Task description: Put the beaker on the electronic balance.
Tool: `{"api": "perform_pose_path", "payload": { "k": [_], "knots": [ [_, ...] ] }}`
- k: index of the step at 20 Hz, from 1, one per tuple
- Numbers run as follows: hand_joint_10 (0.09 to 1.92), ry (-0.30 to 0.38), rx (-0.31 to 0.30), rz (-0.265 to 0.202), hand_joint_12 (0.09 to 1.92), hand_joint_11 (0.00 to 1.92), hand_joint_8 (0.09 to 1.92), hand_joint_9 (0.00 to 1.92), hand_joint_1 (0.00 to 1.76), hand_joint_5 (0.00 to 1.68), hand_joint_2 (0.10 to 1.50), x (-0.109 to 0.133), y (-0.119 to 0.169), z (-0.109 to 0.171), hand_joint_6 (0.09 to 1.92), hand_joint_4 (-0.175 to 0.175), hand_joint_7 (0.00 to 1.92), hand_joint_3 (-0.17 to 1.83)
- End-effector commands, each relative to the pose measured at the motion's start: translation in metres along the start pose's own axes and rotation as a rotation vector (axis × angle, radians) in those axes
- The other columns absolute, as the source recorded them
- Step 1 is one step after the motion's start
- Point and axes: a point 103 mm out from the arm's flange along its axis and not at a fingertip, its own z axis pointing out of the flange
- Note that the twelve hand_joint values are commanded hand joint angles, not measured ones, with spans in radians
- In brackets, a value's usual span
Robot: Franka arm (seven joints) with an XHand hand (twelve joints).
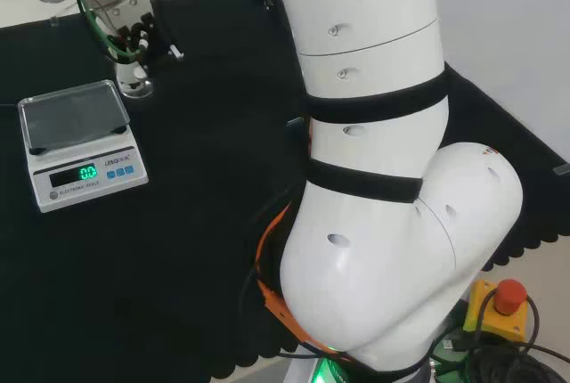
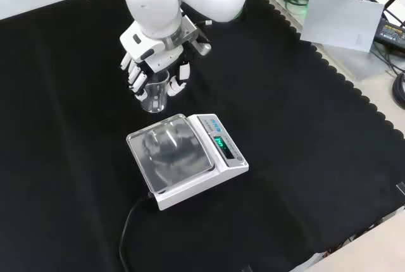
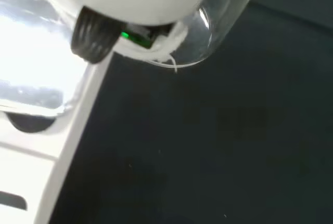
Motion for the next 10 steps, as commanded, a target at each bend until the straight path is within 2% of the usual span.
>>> {"api": "perform_pose_path", "payload": {
  "k": [1, 10],
  "knots": [
    [0.59, 0.005, -0.005, -0.019, 1.26, 0.72, 0.73, 0.97, 1.18, 0.72, 0.45, 0.013, 0.003, -0.005, 1.06, 0.076, 0.86, 0.83],
    [0.58, 0.007, 0.0, -0.054, 1.25, 0.73, 0.73, 0.98, 1.18, 0.74, 0.45, 0.041, 0.008, -0.005, 1.05, 0.075, 0.87, 0.83]
  ]
}}
